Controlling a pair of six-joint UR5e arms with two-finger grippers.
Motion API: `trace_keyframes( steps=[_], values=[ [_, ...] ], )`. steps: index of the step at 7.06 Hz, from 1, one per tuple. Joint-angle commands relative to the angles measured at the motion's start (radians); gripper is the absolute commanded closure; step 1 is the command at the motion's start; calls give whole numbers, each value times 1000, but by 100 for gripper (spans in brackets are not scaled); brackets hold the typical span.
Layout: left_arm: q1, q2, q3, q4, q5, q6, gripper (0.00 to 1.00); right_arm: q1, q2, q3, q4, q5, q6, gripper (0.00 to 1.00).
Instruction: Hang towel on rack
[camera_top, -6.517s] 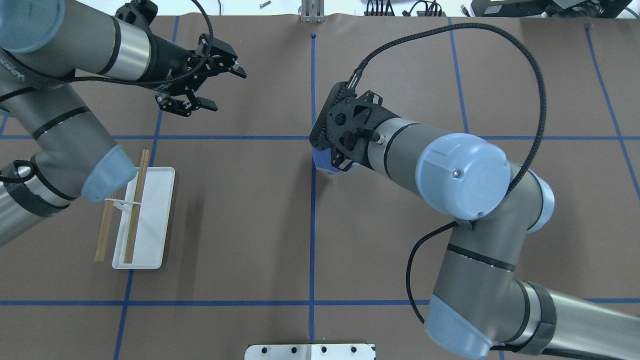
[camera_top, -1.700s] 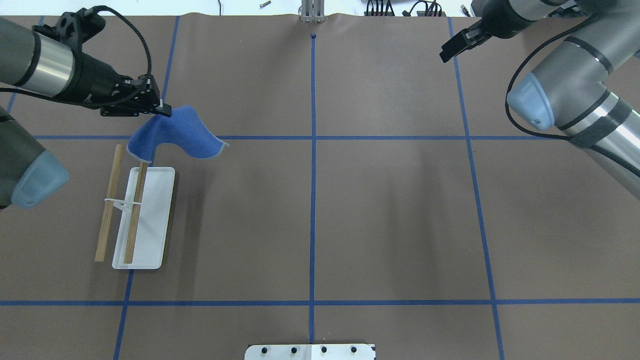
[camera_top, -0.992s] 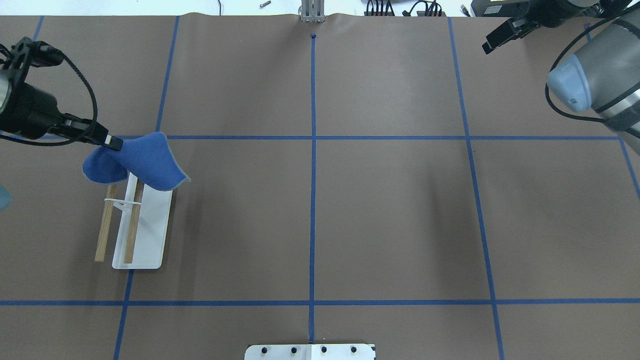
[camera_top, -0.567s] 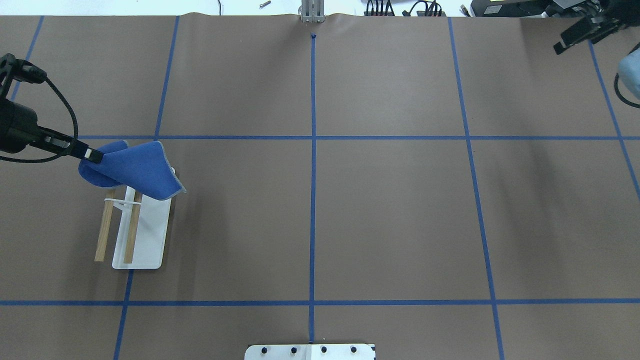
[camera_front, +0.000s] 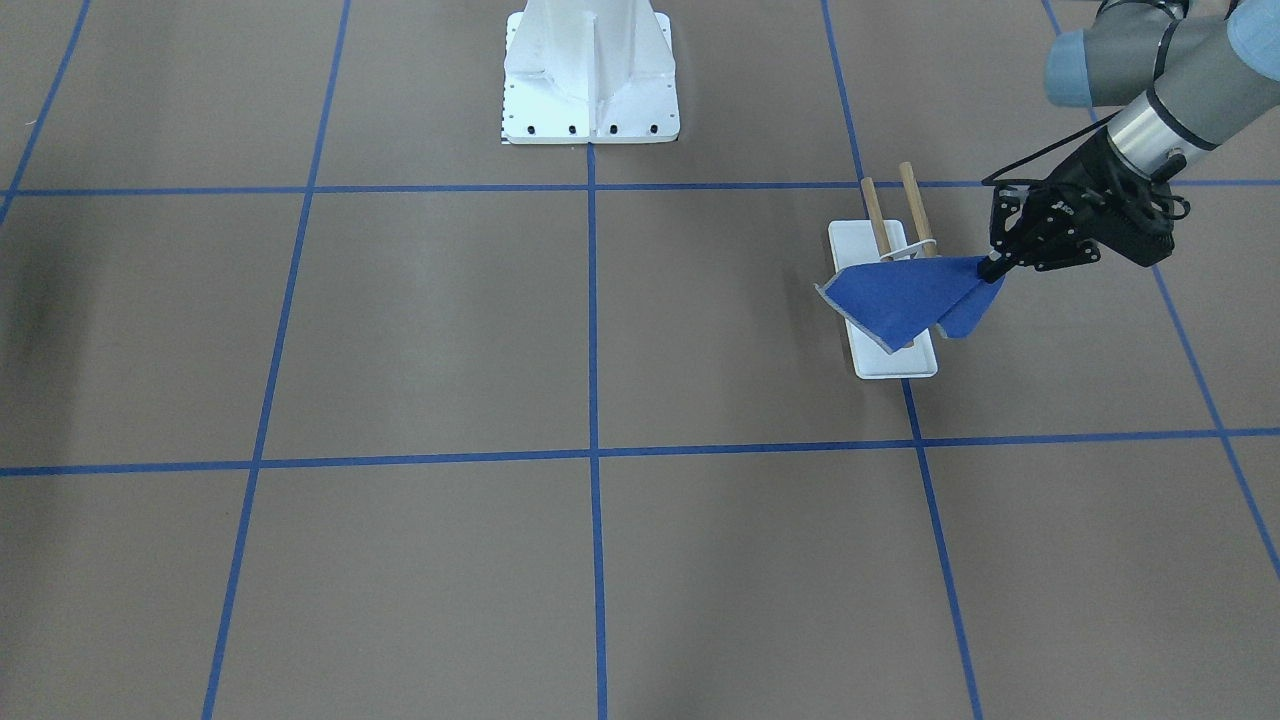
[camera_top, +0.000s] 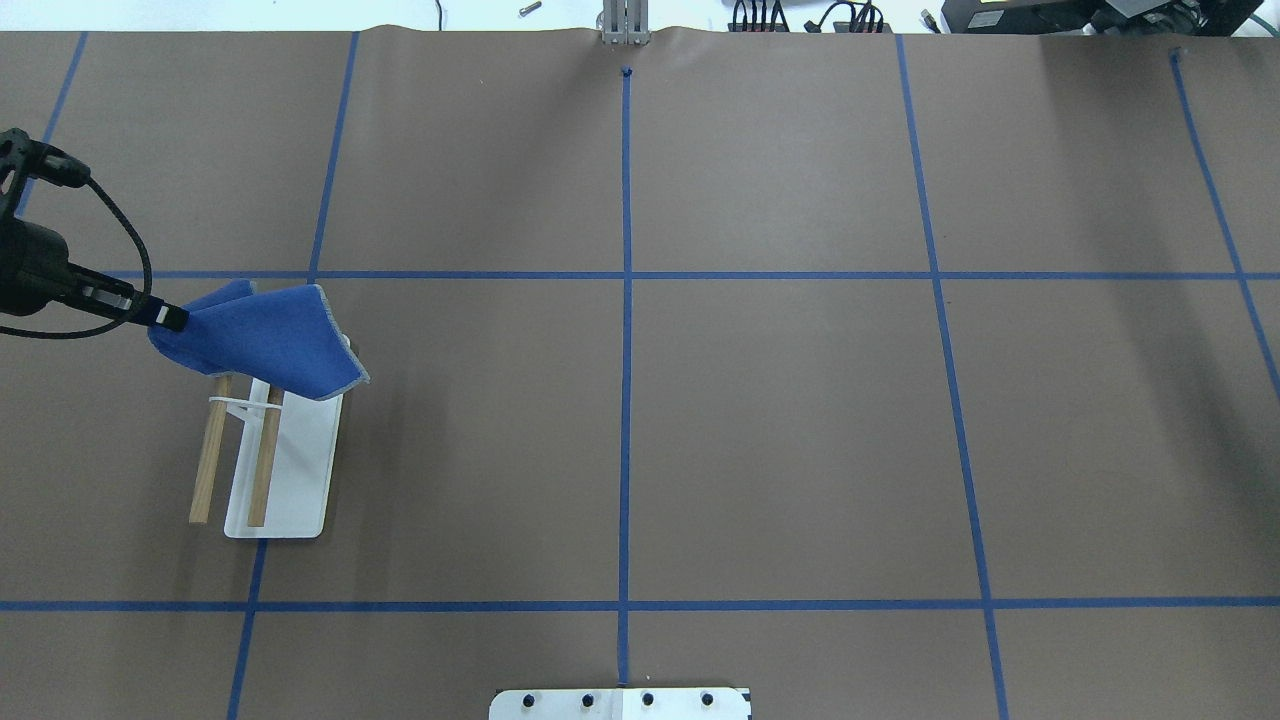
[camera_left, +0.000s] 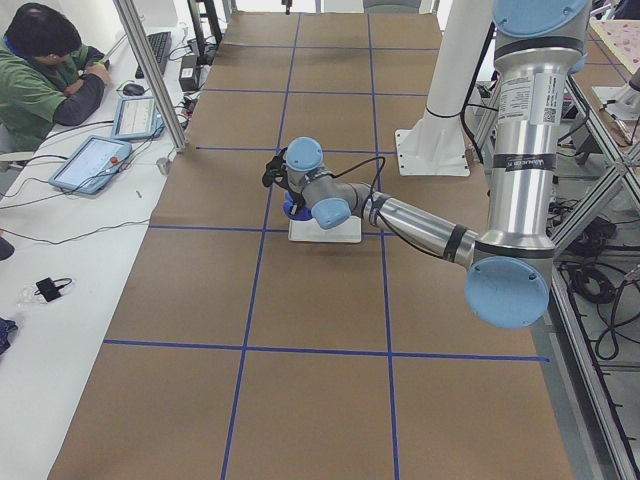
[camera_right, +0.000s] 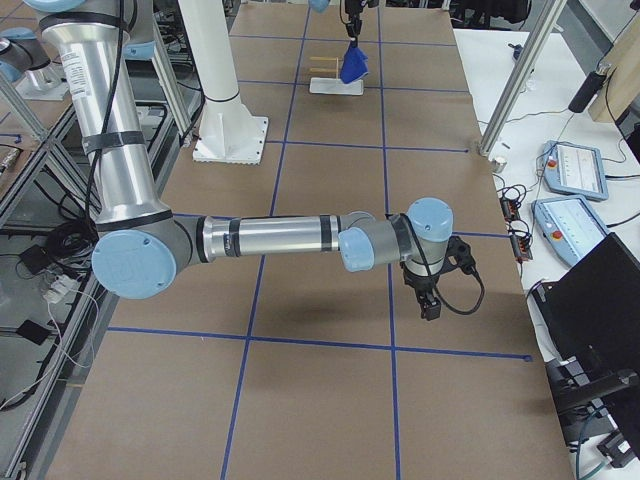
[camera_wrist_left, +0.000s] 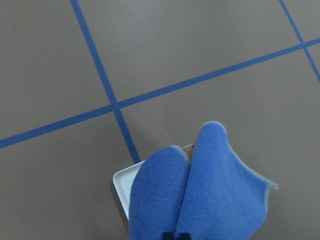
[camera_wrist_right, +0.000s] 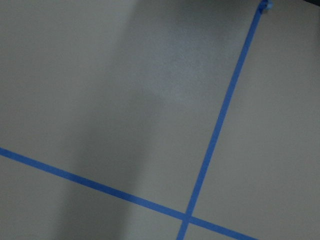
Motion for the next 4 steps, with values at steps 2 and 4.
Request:
trace_keyframes(
  steps=[2, 4],
  values=[
    [-24, -4, 15, 13, -46, 7, 1, 24, -63, -3, 3, -11, -46, 0],
    [-142, -4, 46, 82, -129, 101, 1, 42, -124, -3, 12, -75, -46, 0]
  ],
)
